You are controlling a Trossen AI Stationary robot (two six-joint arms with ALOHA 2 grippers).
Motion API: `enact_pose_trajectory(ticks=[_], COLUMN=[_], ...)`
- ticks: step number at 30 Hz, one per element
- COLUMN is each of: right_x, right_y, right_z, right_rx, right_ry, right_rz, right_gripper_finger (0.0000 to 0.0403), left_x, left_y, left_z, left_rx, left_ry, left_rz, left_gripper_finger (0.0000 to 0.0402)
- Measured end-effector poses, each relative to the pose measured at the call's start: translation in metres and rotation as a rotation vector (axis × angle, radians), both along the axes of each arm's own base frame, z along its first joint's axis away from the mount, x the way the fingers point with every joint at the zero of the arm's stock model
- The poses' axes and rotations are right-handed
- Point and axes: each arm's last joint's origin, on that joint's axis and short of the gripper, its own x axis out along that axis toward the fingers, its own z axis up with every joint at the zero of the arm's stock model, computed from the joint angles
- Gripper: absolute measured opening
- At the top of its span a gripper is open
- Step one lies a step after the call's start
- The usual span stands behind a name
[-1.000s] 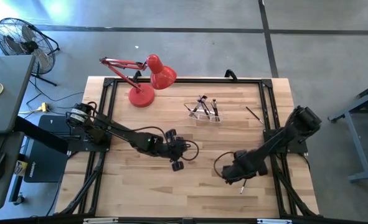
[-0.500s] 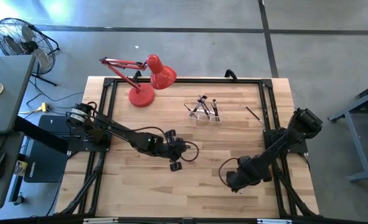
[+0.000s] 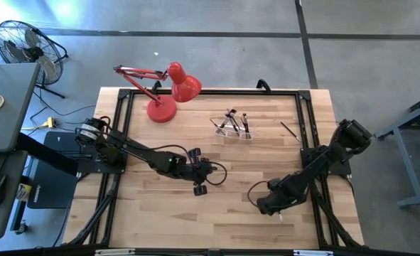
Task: Put items in baskets/containers
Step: Put the eyeshadow brush into the transparent organizer
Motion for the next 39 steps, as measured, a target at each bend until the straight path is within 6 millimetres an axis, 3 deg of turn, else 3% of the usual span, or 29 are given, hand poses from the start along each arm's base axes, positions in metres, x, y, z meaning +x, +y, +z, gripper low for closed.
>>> enact_pose_trajectory(ticks=[2, 11, 20, 28, 39], right_x=[0.006, 0.046, 0.076, 0.094, 0.097], right_y=[-0.004, -0.035, -0.066, -0.085, -0.083], right_z=[0.002, 0.007, 0.010, 0.014, 0.020], right_rx=[-0.021, -0.109, -0.370, -0.414, -0.423], right_ry=[-0.045, -0.302, -0.488, -0.592, -0.651], right_rz=[0.114, 0.563, 0.451, 0.387, 0.389], right_gripper_finger=[0.0014, 0.0006, 0.0000, 0.0001, 0.0001], left_x=[0.000, 0.000, 0.000, -0.002, -0.005], left_y=[0.000, 0.000, 0.000, 0.001, 0.002], left_z=[0.000, 0.000, 0.000, -0.002, -0.004], left_rx=[0.001, 0.033, 0.035, 0.042, 0.055], left_ry=[-0.001, 0.006, 0.010, 0.033, 0.071], left_rz=[0.001, -0.028, -0.028, -0.028, -0.026], left_gripper_finger=[0.0001, 0.0001, 0.0001, 0.0001, 0.0001])
